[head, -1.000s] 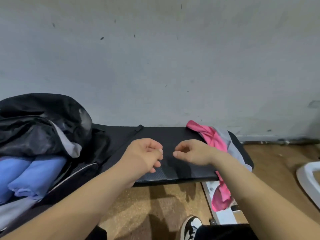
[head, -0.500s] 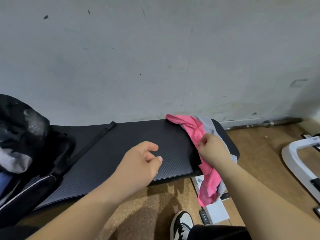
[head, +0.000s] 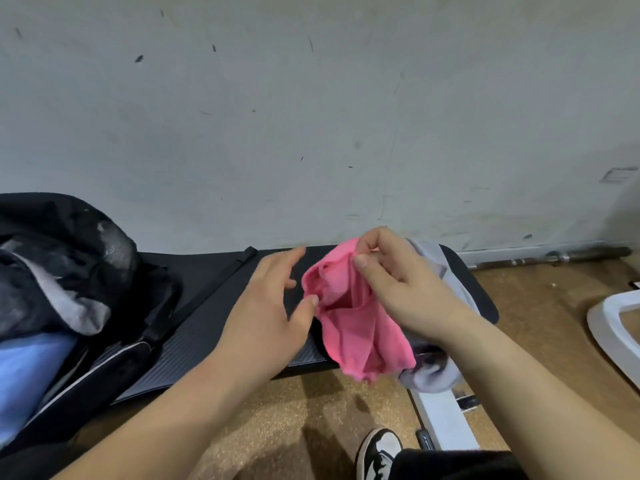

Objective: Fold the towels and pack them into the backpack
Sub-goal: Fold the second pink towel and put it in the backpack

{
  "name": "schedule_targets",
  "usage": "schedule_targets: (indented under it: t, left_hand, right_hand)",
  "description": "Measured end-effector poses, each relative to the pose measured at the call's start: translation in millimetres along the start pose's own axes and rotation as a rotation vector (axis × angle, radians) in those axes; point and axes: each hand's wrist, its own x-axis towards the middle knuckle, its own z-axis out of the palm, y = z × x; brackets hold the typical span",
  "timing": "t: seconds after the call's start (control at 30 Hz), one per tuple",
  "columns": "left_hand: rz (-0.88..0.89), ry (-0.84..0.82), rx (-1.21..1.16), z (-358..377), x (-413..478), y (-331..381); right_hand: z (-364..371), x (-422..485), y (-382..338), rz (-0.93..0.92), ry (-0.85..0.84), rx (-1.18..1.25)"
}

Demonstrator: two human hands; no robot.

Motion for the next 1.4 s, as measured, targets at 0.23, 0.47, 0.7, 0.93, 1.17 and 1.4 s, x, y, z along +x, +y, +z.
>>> schedule_targets:
  t: [0.23,0.47,0.7,0.93,1.17,1.4]
  left_hand:
    - [0.024,-0.091,-0.044,-32,-7,-10]
    - [-0.065,-0.027,-0.089,-64,-15,-16]
    - [-0.173,-0.24,-0.123,-84,-23,-26]
    - [-0.181,-0.358,0.304,-111,-23,-54]
    - [-0.324,0.07,0.061,-133,-28,-59]
    - [-0.314,-0.081,-0.305,-113,-21,-49]
  right_hand:
    - [27,5,-20,-0.013,-0.037,0.034]
    - [33,13,-15,0.025,-0.02,-0.119]
    - [46,23,-2,0.021,0.07,-0.289]
    - [40,53,26,0.106,0.45,-0.268]
    - [31,43,88,0.398,0.468,-0.182]
    - [73,50,37,0.21,0.325,-0.018]
